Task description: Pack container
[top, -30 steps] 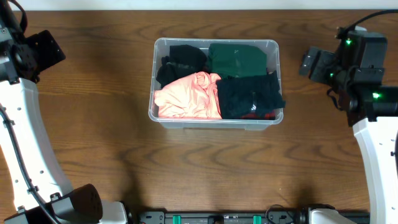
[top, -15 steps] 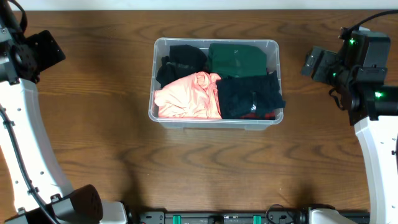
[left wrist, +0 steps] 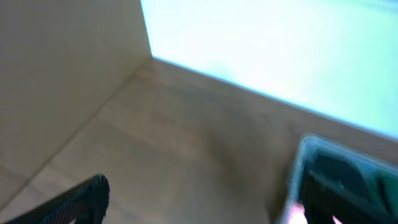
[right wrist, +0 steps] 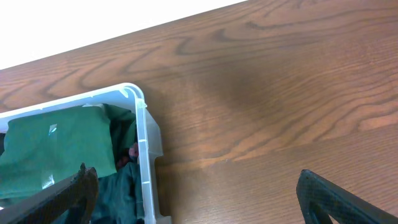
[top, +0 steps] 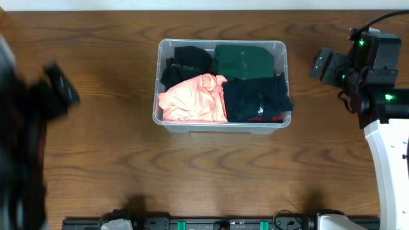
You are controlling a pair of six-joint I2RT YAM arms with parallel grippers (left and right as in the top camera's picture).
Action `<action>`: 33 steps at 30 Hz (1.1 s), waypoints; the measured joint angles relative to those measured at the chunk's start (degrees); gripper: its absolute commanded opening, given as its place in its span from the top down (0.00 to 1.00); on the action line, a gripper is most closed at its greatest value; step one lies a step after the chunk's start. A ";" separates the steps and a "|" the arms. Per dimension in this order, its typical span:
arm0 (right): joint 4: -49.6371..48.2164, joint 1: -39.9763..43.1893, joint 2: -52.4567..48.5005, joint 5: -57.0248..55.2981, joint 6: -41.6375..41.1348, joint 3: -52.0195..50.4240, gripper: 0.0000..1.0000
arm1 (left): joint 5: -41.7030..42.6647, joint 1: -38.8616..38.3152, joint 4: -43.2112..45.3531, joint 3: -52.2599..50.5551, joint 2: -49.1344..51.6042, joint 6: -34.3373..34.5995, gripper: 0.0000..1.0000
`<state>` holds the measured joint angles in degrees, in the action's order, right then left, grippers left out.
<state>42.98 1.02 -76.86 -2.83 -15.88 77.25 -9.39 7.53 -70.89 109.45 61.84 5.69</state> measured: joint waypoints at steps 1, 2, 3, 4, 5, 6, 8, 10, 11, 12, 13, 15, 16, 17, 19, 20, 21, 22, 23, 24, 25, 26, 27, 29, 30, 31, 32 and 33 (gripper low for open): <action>0.02 0.00 0.00 0.00 0.00 0.00 0.01 | 0.09 -0.94 -2.62 0.07 -2.45 0.00 0.02; 0.00 0.00 0.00 0.02 0.00 0.00 0.01 | 0.20 -1.57 -5.20 0.09 -4.94 0.00 0.02; 0.07 0.00 0.00 0.00 0.00 0.00 0.01 | 0.17 -1.77 -7.08 0.15 -6.82 0.00 0.02; 0.00 0.00 0.00 0.00 0.00 0.00 0.01 | 0.15 -1.88 -9.35 0.17 -8.74 0.00 0.02; 0.02 0.00 0.00 0.02 0.00 0.00 0.01 | 0.15 -1.88 -10.91 0.20 -10.10 0.00 0.02; 0.02 0.00 0.00 0.02 0.00 0.00 0.01 | 0.11 -1.99 -12.83 0.22 -11.93 0.00 0.02; 0.00 0.00 0.00 0.00 0.00 0.00 0.01 | 0.00 -2.03 -15.96 0.31 -14.36 -0.02 0.02; 0.04 0.00 -0.02 0.02 0.00 0.00 0.01 | 0.02 -2.03 -20.17 0.33 -16.81 0.00 0.02; 0.02 0.00 -0.02 0.02 0.00 0.00 0.01 | 0.09 -2.03 -20.90 0.33 -17.22 0.00 0.02; 0.04 0.00 -0.02 0.02 0.00 0.00 0.01 | 0.17 -2.03 -21.09 0.15 -18.27 0.00 0.02; 0.02 0.00 -0.02 0.00 0.00 0.00 0.01 | 0.20 -2.03 -21.07 0.07 -19.12 0.00 0.02; 0.04 0.00 -0.02 0.00 0.00 0.00 0.01 | 0.48 -2.03 -18.16 -1.53 -21.51 -0.02 0.02; 0.04 0.00 -0.02 0.02 0.00 0.00 0.01 | 0.85 -2.03 -15.06 -3.19 -22.97 0.00 0.02; 0.02 0.00 -0.02 0.00 0.00 0.00 0.01 | 1.33 -2.08 -10.69 -5.55 -24.76 -0.02 0.02; 0.09 0.00 -0.02 0.00 0.00 0.00 0.01 | 2.47 -2.08 -2.01 -11.80 -28.44 0.02 0.02; 0.07 0.00 -0.02 0.02 0.00 0.00 0.01 | 3.10 -2.08 3.78 -16.26 -30.64 0.00 0.02; 0.04 0.00 -0.02 0.02 0.00 0.00 0.01 | 4.04 -2.08 9.92 -21.40 -32.94 -0.02 0.02; 0.02 0.00 -0.02 0.02 0.00 0.02 0.01 | 4.90 -2.08 15.06 -26.40 -34.93 -0.02 0.02; 0.04 0.00 -0.02 0.00 0.00 0.02 0.01 | 5.75 -2.08 19.61 -31.34 -36.74 -0.02 0.02; 0.00 0.00 -0.02 0.02 0.00 0.02 0.01 | 7.02 -2.08 25.97 -37.31 -38.69 -0.02 0.02; 0.04 0.00 -0.02 0.02 0.00 0.02 0.01 | 8.24 -2.08 30.82 -42.73 -40.19 -0.04 0.02; 0.00 0.00 -0.02 0.02 0.00 0.02 0.01 | 9.46 -2.08 35.36 -47.52 -41.38 0.00 0.02; 0.04 0.00 -0.02 0.02 0.00 0.02 0.01 | 10.80 -2.08 40.11 -52.89 -42.56 0.02 0.02; 0.02 0.00 -0.02 0.02 0.00 0.02 0.01 | 13.33 -2.08 47.76 -61.51 -44.46 -0.02 0.02; 0.02 0.00 -0.02 0.00 0.00 0.02 0.01 | 14.38 -2.08 51.01 -65.31 -45.33 0.00 0.02; 0.02 0.00 -0.02 0.00 0.00 0.02 0.01 | 15.45 -2.08 53.86 -69.00 -46.29 0.02 0.02; 0.04 0.00 -0.02 0.02 0.00 0.02 0.01 | 16.48 -2.08 56.59 -72.74 -47.39 0.00 0.02; 0.02 0.00 -0.02 0.02 0.00 0.02 0.01 | 17.05 -2.08 58.31 -75.21 -48.22 0.00 0.02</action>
<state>43.00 1.02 -76.88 -2.81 -15.88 77.28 7.66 5.45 -12.58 34.24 13.63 5.69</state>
